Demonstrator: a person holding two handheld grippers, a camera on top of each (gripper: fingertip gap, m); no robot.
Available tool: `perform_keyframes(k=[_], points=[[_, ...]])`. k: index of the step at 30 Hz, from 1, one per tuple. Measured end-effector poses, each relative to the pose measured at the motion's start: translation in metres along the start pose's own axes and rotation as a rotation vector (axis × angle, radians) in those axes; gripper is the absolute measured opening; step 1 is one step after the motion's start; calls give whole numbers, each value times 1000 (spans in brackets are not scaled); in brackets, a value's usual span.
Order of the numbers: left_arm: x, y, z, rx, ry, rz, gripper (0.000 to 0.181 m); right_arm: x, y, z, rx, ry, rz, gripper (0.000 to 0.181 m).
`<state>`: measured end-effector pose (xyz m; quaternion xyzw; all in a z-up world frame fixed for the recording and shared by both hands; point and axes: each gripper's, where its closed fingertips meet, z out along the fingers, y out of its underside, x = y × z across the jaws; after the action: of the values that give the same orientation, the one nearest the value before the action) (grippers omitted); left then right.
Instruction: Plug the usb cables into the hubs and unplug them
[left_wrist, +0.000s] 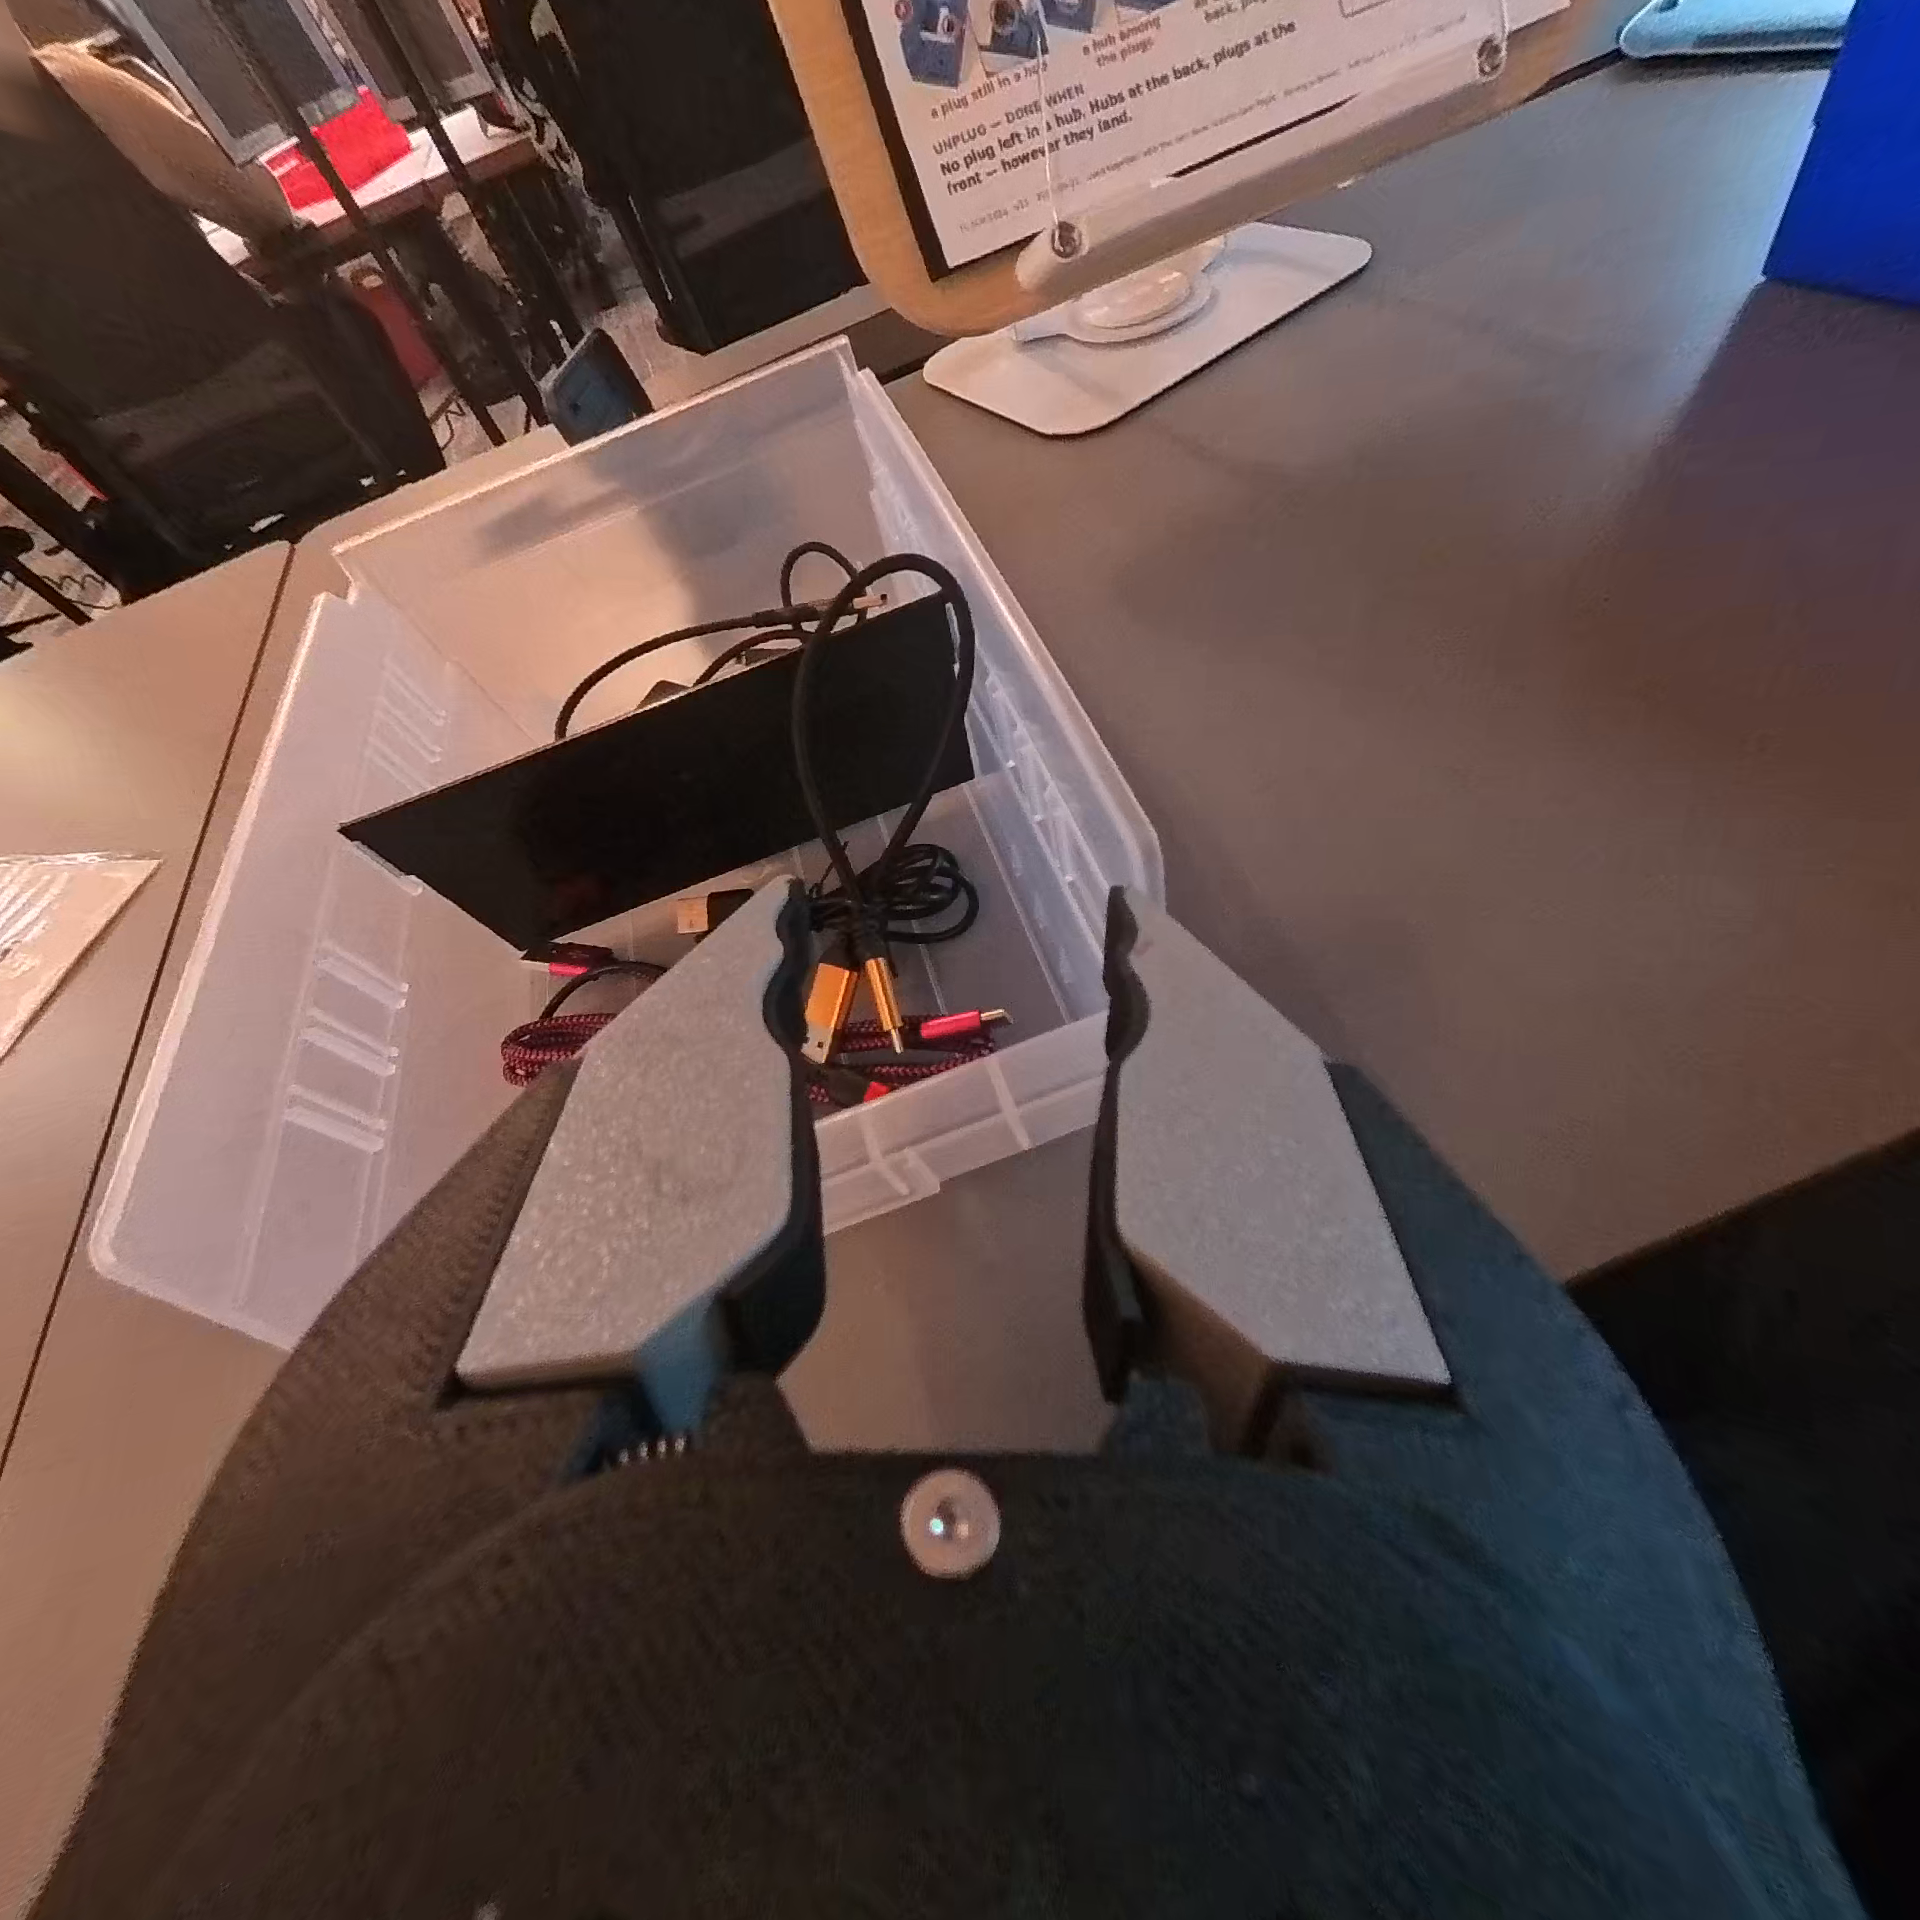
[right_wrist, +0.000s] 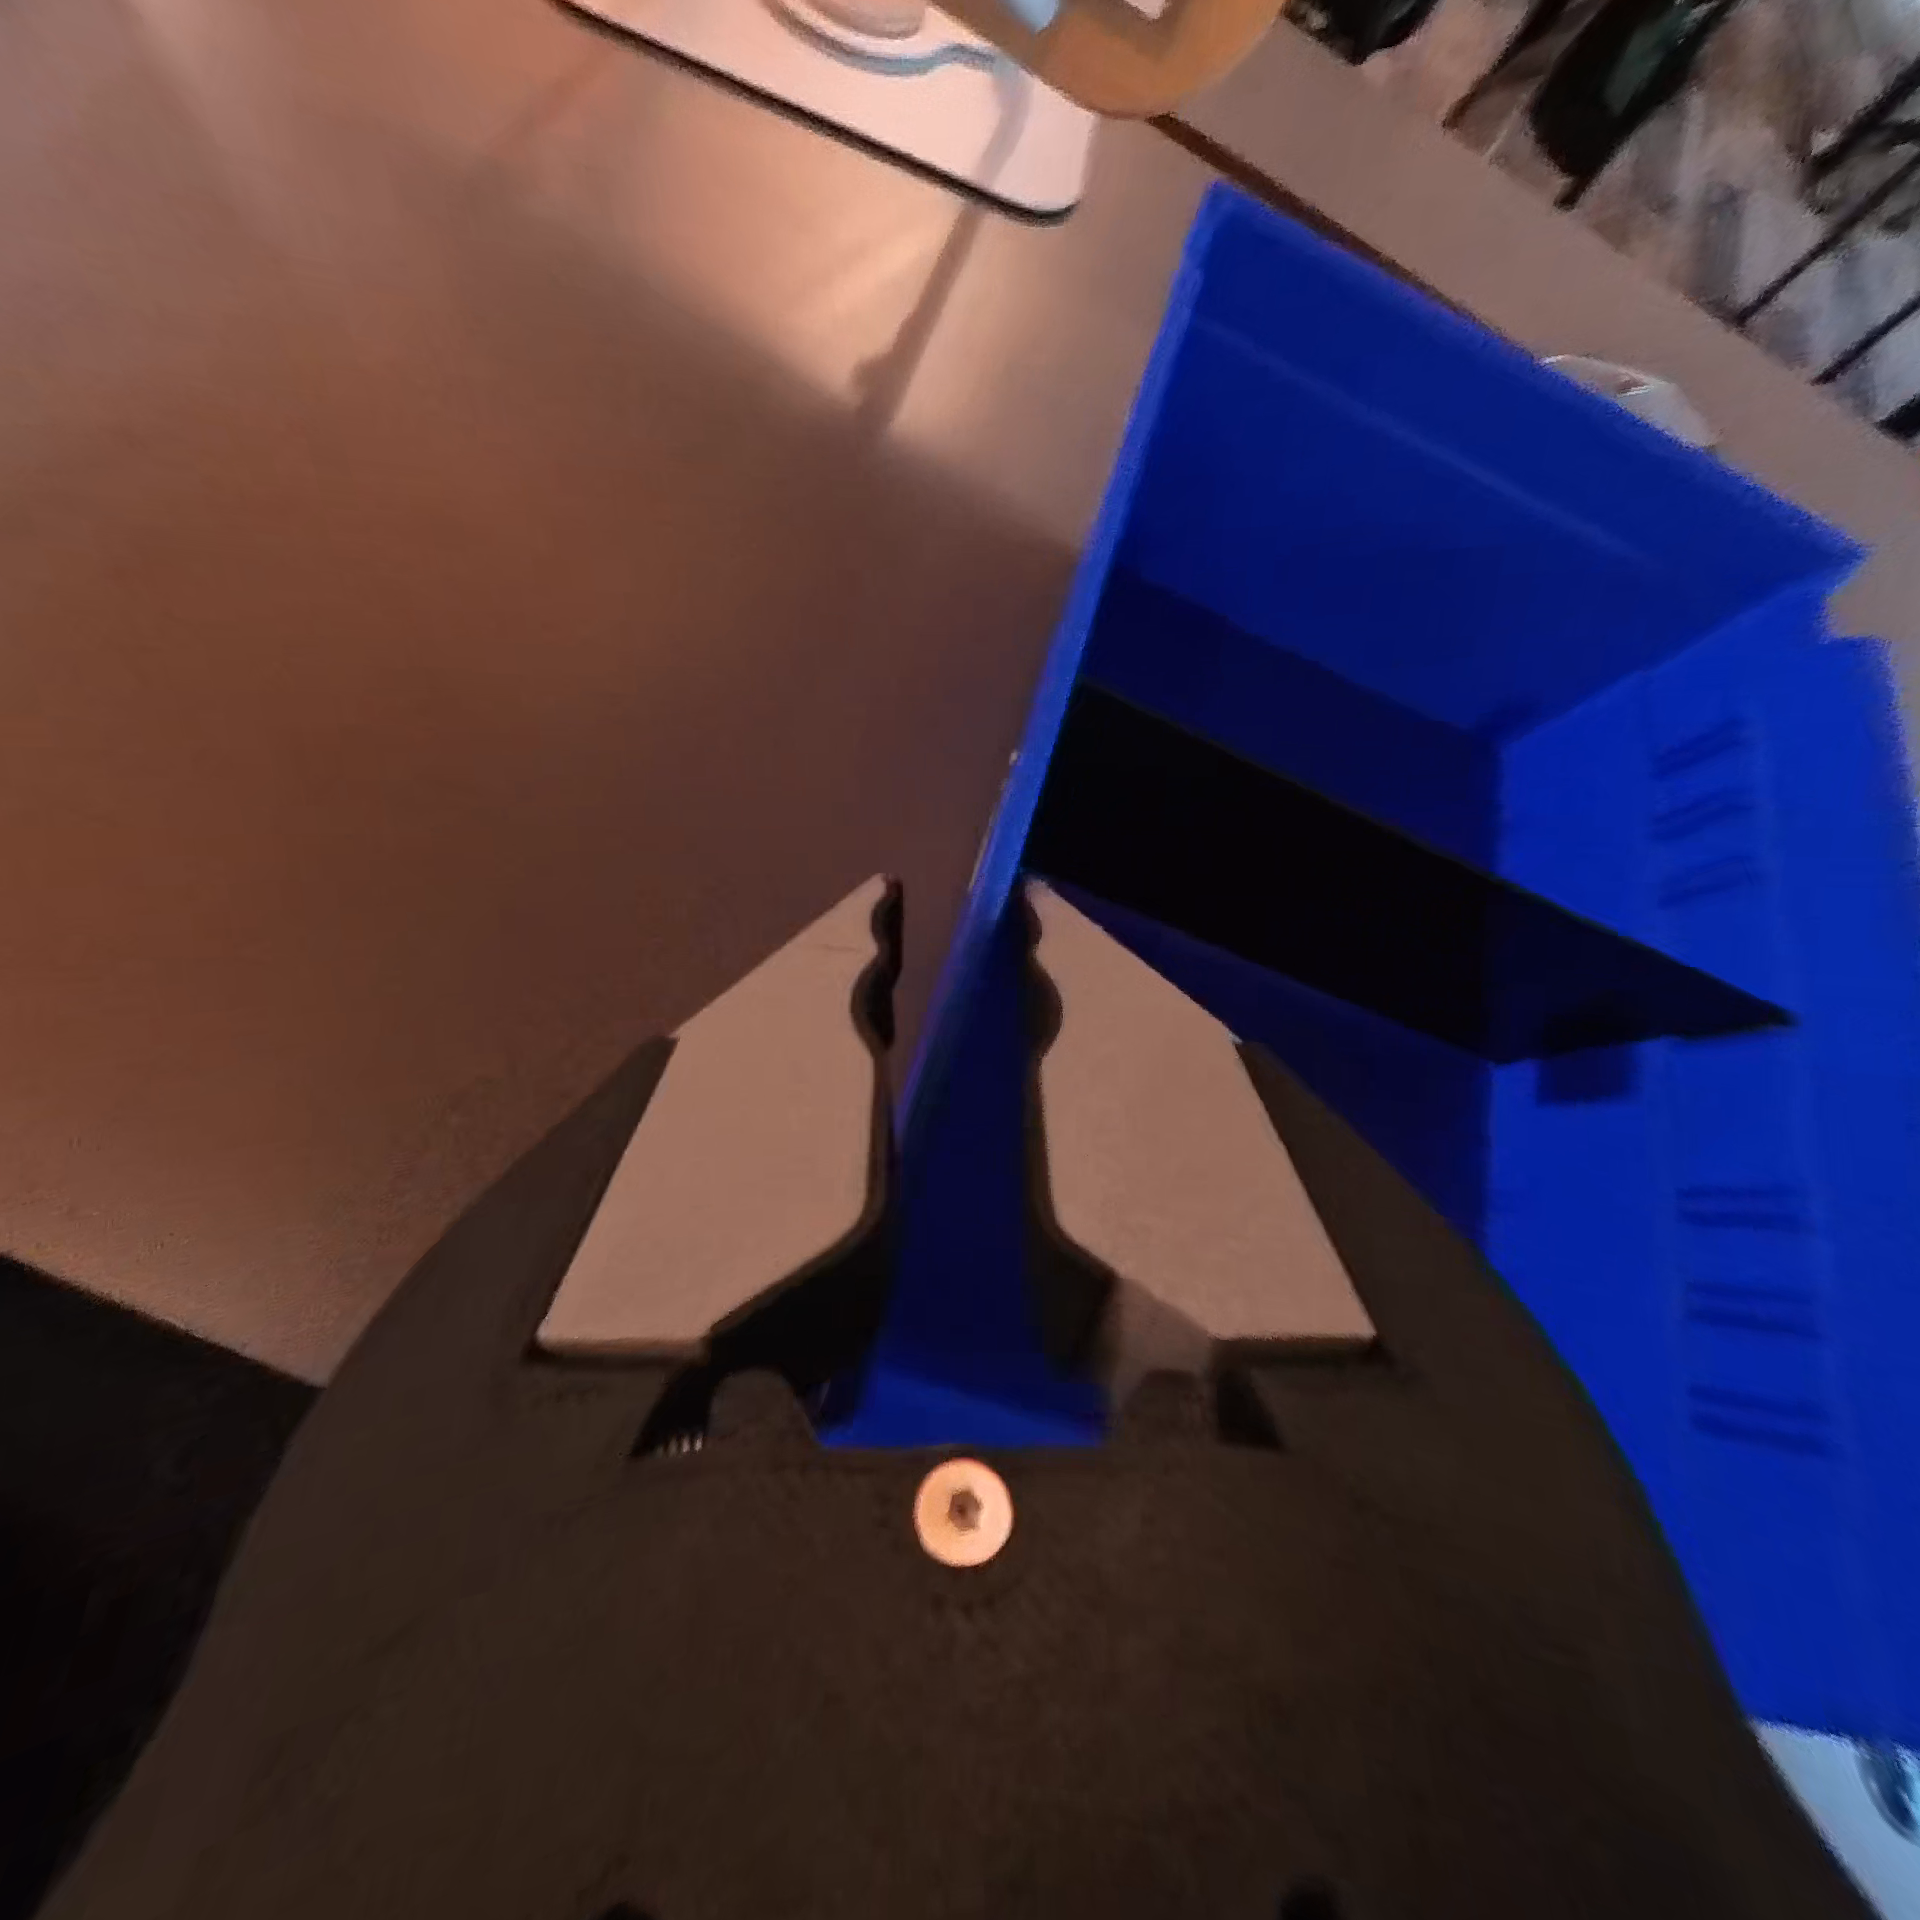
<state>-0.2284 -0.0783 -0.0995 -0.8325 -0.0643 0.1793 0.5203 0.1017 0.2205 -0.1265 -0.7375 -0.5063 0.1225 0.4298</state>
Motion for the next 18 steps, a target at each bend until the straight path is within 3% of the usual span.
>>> perform_keyframes(k=[3, 18], points=[[0, 0, 0, -1, 0, 1, 55, 22, 7, -2, -18, 91, 55, 2], [-11, 3, -5, -8, -19, -19, 56, 65, 23, -2, -14, 235, 229, 4]])
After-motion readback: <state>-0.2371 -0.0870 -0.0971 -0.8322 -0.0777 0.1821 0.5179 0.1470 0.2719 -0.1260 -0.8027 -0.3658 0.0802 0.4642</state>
